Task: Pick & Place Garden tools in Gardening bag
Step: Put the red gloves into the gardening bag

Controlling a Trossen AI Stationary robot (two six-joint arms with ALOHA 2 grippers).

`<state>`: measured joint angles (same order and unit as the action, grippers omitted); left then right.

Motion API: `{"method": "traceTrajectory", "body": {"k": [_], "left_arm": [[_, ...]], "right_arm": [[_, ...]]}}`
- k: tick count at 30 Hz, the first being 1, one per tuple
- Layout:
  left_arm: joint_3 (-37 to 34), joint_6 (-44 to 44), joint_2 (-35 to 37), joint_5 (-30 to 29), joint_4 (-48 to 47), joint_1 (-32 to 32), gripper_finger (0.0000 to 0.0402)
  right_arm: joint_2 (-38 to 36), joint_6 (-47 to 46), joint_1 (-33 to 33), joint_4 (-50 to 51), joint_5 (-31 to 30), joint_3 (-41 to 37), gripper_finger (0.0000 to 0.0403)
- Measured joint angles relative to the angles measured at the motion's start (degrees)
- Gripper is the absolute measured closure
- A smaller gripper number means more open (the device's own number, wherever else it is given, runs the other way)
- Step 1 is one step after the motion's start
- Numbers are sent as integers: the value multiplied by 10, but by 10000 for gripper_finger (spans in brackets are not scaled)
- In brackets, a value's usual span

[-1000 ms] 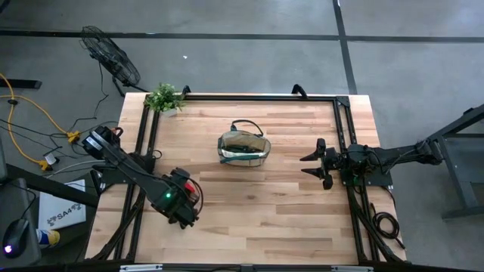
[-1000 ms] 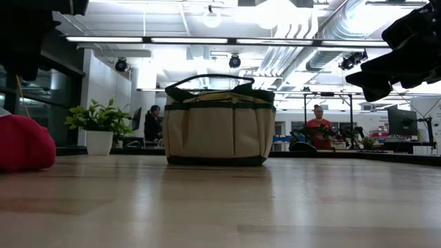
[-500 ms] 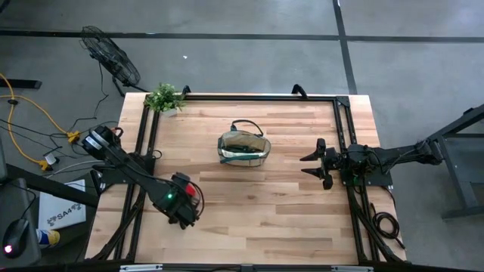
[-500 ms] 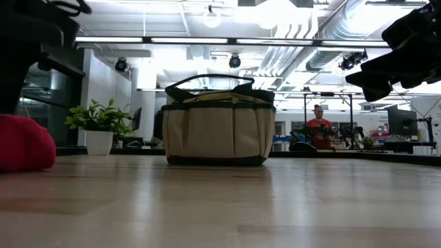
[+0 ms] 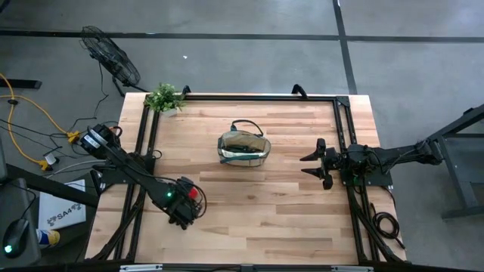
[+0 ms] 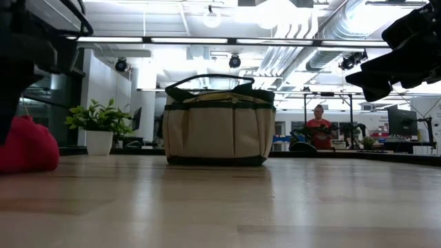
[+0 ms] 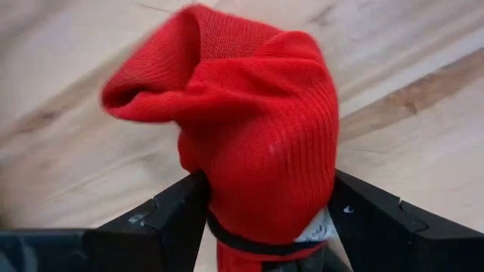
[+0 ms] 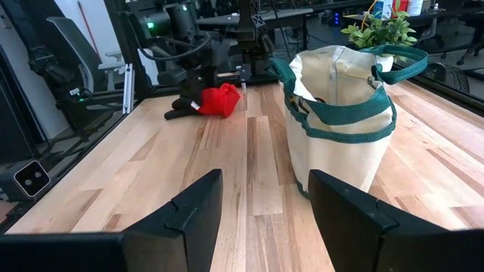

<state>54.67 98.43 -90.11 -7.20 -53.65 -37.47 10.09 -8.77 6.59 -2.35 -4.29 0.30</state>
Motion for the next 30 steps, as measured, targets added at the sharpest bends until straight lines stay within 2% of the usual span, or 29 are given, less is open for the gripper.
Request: {"method": "traceTrajectory", "body": {"k": [5,13,20,30], "left_arm": [[-20,-3,0,5,38,0,188],[-21,-8,0,6,39,0,289],[-16,-58,0,4,42,0,367],[44,-208,-1,-34,15,30,373]], "right_arm": [[0,0,0,0,0,0,214],[0,0,0,0,0,0,214],[0,0,0,0,0,0,214],[0,0,0,0,0,0,214]]}}
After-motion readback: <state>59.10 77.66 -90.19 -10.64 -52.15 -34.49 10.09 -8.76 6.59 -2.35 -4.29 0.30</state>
